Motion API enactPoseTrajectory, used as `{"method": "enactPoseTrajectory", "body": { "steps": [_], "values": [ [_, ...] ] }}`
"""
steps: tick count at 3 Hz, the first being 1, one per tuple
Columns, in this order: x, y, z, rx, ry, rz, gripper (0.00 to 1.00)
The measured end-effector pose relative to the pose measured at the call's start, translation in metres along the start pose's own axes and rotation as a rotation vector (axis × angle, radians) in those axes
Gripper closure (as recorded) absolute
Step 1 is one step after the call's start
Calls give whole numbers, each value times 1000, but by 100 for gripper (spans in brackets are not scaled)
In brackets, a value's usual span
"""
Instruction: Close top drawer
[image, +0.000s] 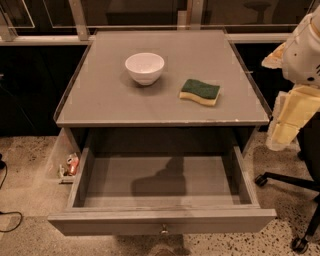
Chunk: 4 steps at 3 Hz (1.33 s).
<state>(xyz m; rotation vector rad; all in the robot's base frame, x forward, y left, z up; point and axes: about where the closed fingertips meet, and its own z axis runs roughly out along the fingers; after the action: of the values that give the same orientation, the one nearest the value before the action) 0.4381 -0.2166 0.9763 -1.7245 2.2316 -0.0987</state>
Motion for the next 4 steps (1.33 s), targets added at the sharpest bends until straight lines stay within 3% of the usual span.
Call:
{"method": "enactPoseTrajectory", "body": {
  "steps": [1, 2, 3, 4],
  "values": [
    [0, 0, 0, 2, 0, 0, 0],
    [3, 24, 15, -45, -43, -30, 0],
    [6, 68, 47, -112, -98, -67, 0],
    [16, 112, 91, -169, -146, -89, 19]
  ]
}}
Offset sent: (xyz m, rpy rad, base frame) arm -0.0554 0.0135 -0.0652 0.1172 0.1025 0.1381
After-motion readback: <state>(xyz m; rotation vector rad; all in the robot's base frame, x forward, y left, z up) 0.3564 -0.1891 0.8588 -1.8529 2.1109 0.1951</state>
